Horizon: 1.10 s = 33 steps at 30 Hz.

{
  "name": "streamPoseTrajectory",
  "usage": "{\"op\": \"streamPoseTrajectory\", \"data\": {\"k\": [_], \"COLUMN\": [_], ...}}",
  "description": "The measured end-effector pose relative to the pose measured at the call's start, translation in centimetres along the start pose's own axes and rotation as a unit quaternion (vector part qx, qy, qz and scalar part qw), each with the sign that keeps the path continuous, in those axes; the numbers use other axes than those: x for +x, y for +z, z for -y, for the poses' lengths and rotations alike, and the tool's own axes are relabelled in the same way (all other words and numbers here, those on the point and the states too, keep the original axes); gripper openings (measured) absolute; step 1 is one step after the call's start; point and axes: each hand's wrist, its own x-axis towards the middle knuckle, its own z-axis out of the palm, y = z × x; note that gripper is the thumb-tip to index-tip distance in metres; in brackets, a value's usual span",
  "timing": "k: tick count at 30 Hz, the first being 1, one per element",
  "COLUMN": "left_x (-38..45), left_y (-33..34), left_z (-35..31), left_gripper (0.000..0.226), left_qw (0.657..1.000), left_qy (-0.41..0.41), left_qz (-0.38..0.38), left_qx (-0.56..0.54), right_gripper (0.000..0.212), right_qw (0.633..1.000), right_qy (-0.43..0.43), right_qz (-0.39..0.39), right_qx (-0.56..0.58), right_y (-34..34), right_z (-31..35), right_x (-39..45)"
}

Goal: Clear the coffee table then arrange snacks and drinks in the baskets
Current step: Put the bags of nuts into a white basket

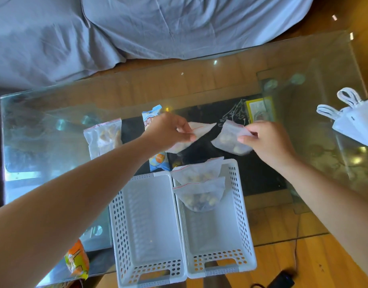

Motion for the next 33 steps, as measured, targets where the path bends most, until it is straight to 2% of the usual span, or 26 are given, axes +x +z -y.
{"op": "streamPoseTrajectory", "data": {"k": [4, 8, 10, 12, 13, 16, 17, 20, 21, 24, 25, 30, 32, 33], "left_x": [-0.2, -0.2, -0.2, -0.3, -0.4, -0.5, -0.3, 0.5, 0.7, 0.8, 0.7, 0.0, -0.1, -0.1], "left_y": [0.3, 1.0, 1.2, 1.7, 2.0, 2.8, 2.8, 2.1, 2.0, 2.3, 2.5, 2.2, 2.2, 2.1], "left_z": [0.3, 1.3, 1.1, 0.7, 0.6, 0.3, 0.4, 1.0, 0.9, 0.3, 0.1, -0.5, -0.4, -0.2], "left_gripper": [0.009, 0.016, 0.015, 0.014, 0.013, 0.012, 0.012, 0.014, 0.014, 0.013, 0.013, 0.009, 0.017, 0.028], "left_qw": [0.998, 0.995, 0.994, 0.997, 0.998, 0.999, 0.998, 0.983, 0.981, 0.992, 0.993, 0.985, 0.988, 0.991], "left_qy": [-0.031, -0.052, -0.043, -0.030, -0.022, -0.005, -0.010, -0.052, -0.056, -0.018, -0.008, 0.022, 0.015, -0.004], "left_qz": [-0.046, -0.090, -0.099, -0.074, -0.053, -0.032, -0.059, -0.172, -0.183, -0.127, -0.118, -0.172, -0.155, -0.131], "left_qx": [-0.024, 0.010, 0.002, -0.006, -0.011, -0.020, -0.012, 0.023, 0.020, 0.016, 0.015, -0.019, -0.004, 0.011], "right_gripper": [0.029, 0.033, 0.034, 0.033, 0.032, 0.024, 0.023, 0.025, 0.026, 0.031, 0.032, 0.040, 0.032, 0.018], "right_qw": [0.998, 0.996, 0.990, 0.979, 0.979, 0.995, 0.994, 0.973, 0.971, 0.993, 0.993, 0.968, 0.974, 0.981], "right_qy": [0.002, 0.051, 0.073, 0.106, 0.103, 0.019, 0.020, 0.122, 0.129, 0.039, 0.029, 0.079, 0.080, 0.090], "right_qz": [-0.067, -0.068, -0.118, -0.173, -0.174, -0.098, -0.102, -0.193, -0.197, -0.112, -0.106, -0.208, -0.186, -0.156], "right_qx": [0.011, -0.008, 0.007, 0.018, 0.014, 0.022, 0.023, 0.031, 0.033, 0.029, 0.038, 0.117, 0.097, 0.073], "right_y": [0.9, 2.6, 2.5, 2.5, 2.6, 3.2, 3.1, 1.9, 1.7, 2.4, 2.4, 1.4, 1.3, 1.4], "right_z": [0.6, 0.4, 0.3, 0.3, 0.5, 1.2, 1.0, -0.4, -0.6, 0.2, 0.5, 0.6, 0.9, 0.9], "right_x": [-0.9, -0.1, 0.1, 0.1, 0.0, -0.3, -0.2, 0.7, 0.7, -0.2, -0.5, -0.8, -1.1, -1.2]}}
